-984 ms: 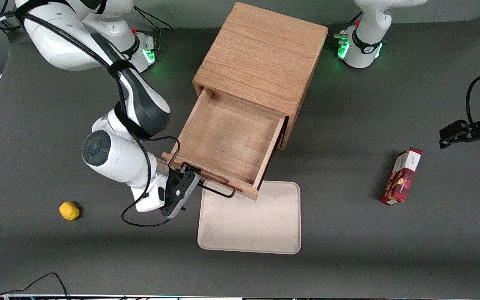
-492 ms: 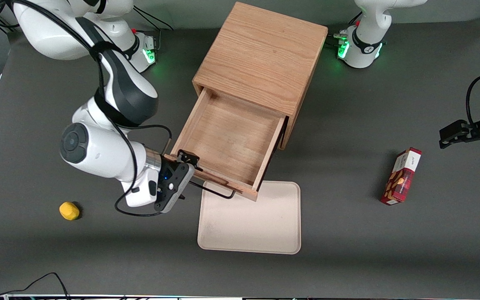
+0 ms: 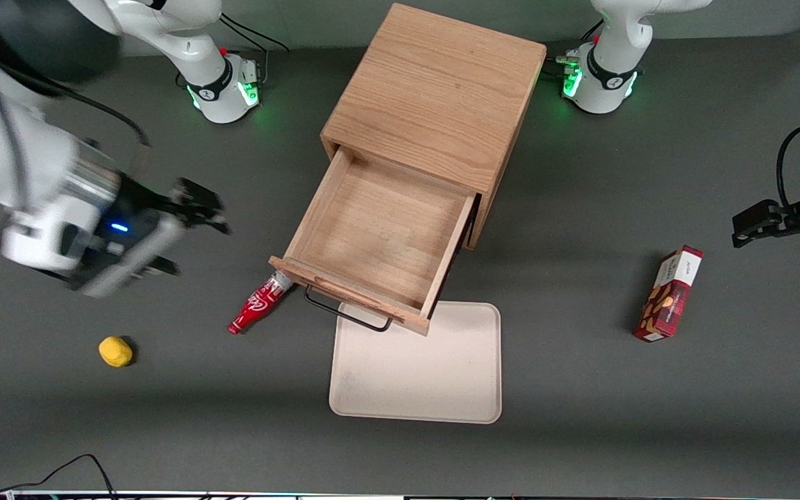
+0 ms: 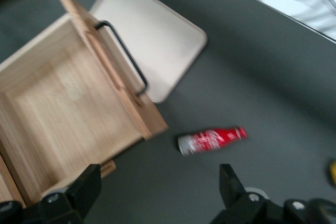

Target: Open upper drawer

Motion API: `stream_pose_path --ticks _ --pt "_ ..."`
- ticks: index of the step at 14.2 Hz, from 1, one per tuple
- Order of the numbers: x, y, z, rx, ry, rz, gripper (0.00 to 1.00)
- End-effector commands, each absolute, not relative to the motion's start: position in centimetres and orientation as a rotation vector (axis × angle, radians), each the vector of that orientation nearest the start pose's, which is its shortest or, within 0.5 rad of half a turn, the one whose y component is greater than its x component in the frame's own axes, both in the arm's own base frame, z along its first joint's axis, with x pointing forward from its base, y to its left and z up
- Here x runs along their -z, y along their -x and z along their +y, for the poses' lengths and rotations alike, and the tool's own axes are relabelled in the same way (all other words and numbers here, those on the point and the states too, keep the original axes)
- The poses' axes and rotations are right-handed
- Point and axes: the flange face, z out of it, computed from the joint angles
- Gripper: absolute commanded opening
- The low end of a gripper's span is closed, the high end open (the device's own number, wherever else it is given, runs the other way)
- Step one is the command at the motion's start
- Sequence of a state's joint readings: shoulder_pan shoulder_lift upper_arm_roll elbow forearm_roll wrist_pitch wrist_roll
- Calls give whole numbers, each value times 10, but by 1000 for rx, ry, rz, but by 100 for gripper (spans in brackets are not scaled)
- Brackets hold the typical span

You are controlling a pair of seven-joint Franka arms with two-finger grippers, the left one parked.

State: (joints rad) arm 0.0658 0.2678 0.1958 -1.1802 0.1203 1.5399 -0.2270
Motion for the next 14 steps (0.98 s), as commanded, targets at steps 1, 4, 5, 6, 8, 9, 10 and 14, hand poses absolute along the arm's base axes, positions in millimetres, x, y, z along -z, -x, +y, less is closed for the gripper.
stream_pose_path --ticks 1,4,5,6,8,9,10,14 --pt "-654 -570 97 118 3022 -488 100" --pt "-648 -530 60 114 3066 -331 100" --pt "-649 -526 46 114 3096 -227 100" --pt "-652 -525 36 121 3108 -139 100" --pt "-651 -527 25 116 3105 113 100" --pt "-648 -530 23 104 3093 310 100" --pt "-644 -534 19 103 3097 403 100" --pt "-646 -553 6 134 3182 112 100"
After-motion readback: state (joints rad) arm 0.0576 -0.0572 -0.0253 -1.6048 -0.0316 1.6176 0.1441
